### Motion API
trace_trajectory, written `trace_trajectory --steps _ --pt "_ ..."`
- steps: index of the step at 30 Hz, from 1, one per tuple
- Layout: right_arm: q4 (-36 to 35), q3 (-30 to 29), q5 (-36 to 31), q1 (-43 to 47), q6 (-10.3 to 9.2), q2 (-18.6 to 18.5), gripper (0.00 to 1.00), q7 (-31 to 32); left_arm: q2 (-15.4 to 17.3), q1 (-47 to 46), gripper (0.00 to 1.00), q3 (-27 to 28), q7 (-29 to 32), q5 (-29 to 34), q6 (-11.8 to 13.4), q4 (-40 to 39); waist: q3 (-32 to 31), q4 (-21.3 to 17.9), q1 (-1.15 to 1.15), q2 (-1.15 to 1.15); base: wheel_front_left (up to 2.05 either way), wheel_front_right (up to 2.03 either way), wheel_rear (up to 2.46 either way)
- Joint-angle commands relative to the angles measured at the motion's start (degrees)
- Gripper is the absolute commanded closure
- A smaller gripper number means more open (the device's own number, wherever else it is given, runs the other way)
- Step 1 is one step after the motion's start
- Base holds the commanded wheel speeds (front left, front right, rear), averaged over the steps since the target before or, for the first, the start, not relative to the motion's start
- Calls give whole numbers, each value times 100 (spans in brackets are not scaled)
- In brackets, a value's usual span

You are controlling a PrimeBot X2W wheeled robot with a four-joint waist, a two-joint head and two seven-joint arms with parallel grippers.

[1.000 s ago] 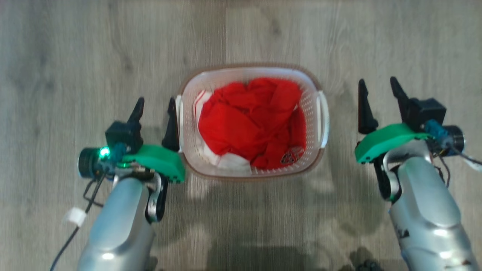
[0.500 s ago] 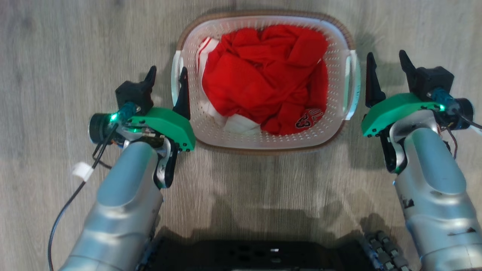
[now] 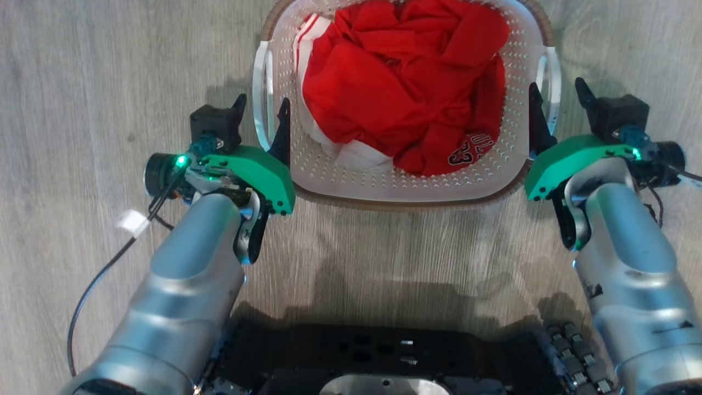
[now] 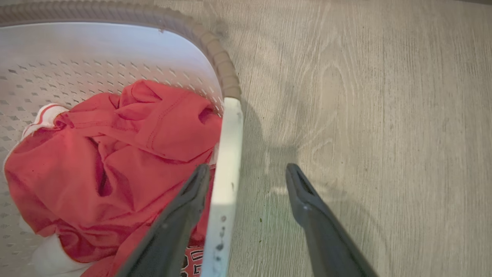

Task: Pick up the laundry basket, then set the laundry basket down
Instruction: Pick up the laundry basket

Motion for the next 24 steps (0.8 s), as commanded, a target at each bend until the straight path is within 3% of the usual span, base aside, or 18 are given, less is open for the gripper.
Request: trace_trajectory --steps 1,24 --pt "-58 135 28 98 41 64 0 -61 120 46 0 77 -37 -44 -18 -45 67 19 0 0 0 0 0" --pt "866 574 172 -688 41 11 0 -61 120 -780 0 -895 -37 -714 28 604 497 139 0 0 0 0 0"
